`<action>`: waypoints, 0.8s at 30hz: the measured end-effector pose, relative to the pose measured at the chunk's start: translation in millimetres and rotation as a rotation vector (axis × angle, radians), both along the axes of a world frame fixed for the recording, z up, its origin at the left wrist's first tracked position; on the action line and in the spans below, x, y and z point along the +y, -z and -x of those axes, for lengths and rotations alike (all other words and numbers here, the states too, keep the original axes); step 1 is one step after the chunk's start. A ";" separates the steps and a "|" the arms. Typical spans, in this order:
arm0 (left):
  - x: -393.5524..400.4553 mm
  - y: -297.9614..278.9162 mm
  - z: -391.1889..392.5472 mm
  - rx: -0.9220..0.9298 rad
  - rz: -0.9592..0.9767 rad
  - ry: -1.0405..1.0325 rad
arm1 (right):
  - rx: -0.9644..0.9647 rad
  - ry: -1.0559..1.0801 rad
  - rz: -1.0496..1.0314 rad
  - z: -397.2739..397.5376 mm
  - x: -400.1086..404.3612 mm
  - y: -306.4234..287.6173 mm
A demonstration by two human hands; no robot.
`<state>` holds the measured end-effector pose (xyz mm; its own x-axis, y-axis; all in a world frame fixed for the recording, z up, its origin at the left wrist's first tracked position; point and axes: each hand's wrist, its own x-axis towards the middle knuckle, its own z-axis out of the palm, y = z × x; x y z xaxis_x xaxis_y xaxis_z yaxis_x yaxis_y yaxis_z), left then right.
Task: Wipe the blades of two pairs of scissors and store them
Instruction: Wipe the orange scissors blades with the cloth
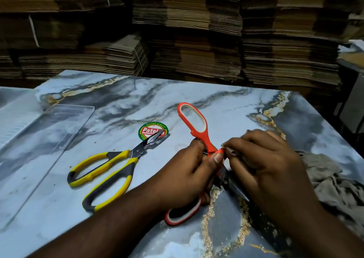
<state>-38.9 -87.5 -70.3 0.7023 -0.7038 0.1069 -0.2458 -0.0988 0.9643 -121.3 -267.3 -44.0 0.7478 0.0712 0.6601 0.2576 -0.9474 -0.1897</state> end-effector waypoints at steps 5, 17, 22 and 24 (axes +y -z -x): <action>1.7 0.8 -2.1 0.018 -0.004 0.003 | -0.019 0.022 -0.016 4.1 2.5 3.0; 3.4 1.3 -3.8 0.034 0.033 0.035 | 0.038 0.014 0.055 -0.5 2.7 0.4; 2.6 2.9 -5.2 -0.004 -0.011 0.021 | 0.057 -0.011 0.055 3.4 2.4 4.7; 3.2 1.4 -5.0 -0.012 -0.002 0.013 | 0.063 -0.013 0.037 1.8 3.5 1.4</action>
<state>-33.9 -84.2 -71.7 0.6918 -0.7130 0.1138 -0.2589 -0.0978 0.9609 -123.1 -263.8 -45.4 0.7866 0.1042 0.6087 0.2584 -0.9507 -0.1712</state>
